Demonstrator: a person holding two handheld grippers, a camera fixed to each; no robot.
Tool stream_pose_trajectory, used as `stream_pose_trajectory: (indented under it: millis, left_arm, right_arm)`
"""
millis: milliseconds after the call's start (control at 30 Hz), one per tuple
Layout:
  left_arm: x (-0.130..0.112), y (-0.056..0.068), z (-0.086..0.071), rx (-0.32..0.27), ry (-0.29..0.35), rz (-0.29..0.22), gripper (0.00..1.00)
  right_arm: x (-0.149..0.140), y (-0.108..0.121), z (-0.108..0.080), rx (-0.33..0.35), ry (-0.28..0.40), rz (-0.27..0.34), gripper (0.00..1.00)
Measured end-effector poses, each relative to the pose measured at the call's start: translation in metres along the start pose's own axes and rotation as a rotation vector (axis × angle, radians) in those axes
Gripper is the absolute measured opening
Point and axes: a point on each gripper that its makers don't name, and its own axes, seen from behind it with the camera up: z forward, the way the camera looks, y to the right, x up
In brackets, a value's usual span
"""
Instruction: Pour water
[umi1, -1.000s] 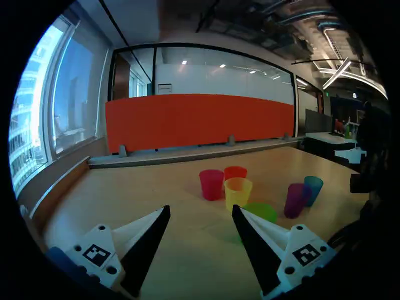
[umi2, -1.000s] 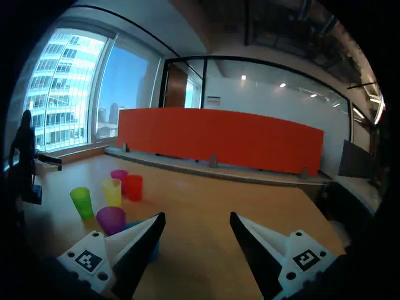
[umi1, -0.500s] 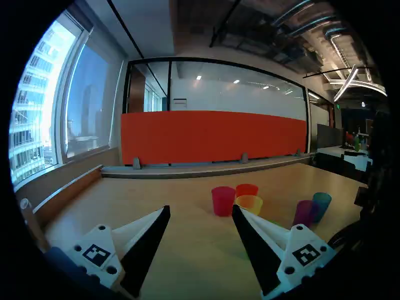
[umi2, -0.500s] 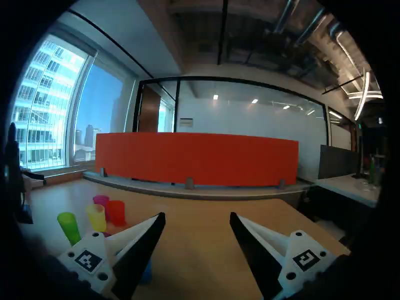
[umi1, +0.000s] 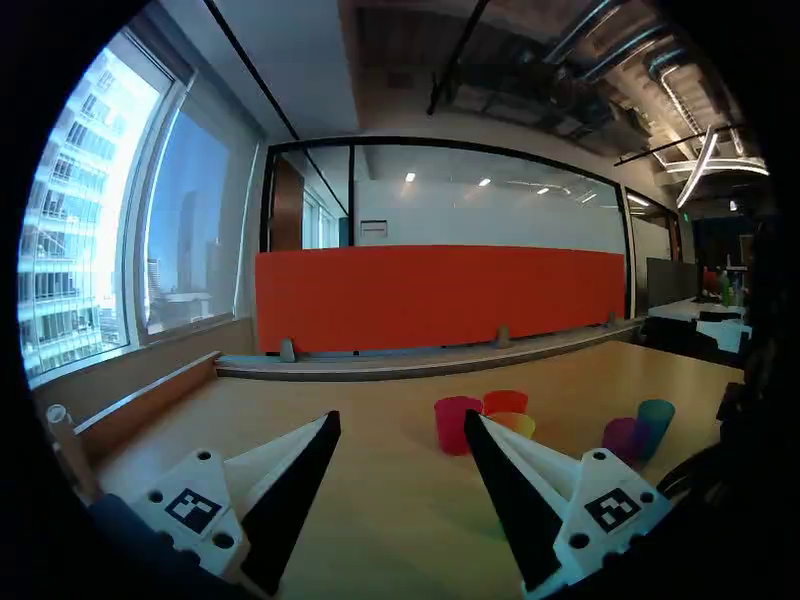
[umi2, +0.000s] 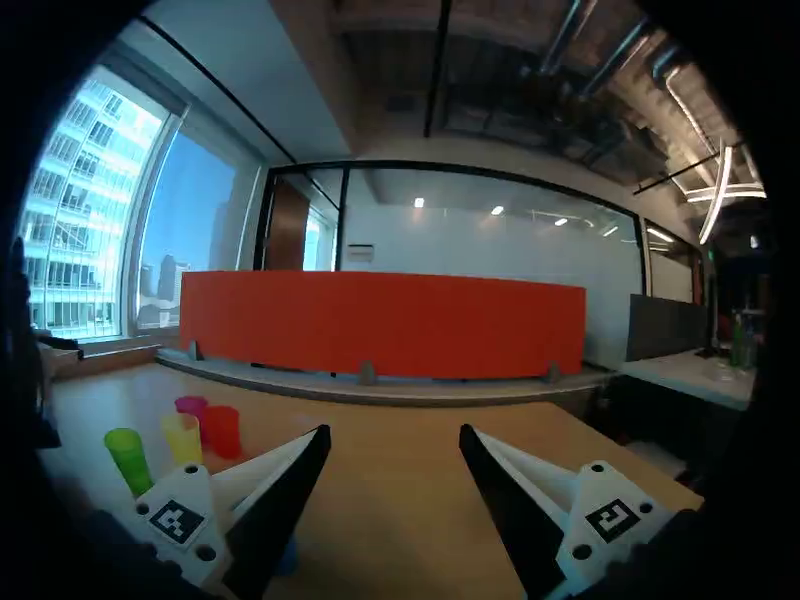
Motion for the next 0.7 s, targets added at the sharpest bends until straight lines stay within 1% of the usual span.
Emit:
stream_pose_trajectory:
  millis: [100,267,567,700]
  left_arm:
    - [0.004,-0.001,0.001,0.011,0.021,-0.004,0.92]
    - [0.010,-0.002,0.000,0.028,0.055,0.010,0.92]
    - [0.006,-0.011,0.002,0.087,0.064,0.056,0.92]
    - [0.000,-0.011,0.003,0.105,0.069,0.065,0.92]
  right_arm:
    - [0.000,-0.002,0.000,0.007,0.003,-0.003,1.00]
    - [0.000,0.002,0.000,-0.004,0.004,0.018,1.00]
    - [0.000,0.007,-0.004,-0.015,0.010,0.042,1.00]
    - [-0.004,0.005,-0.006,-0.009,-0.004,0.049,1.00]
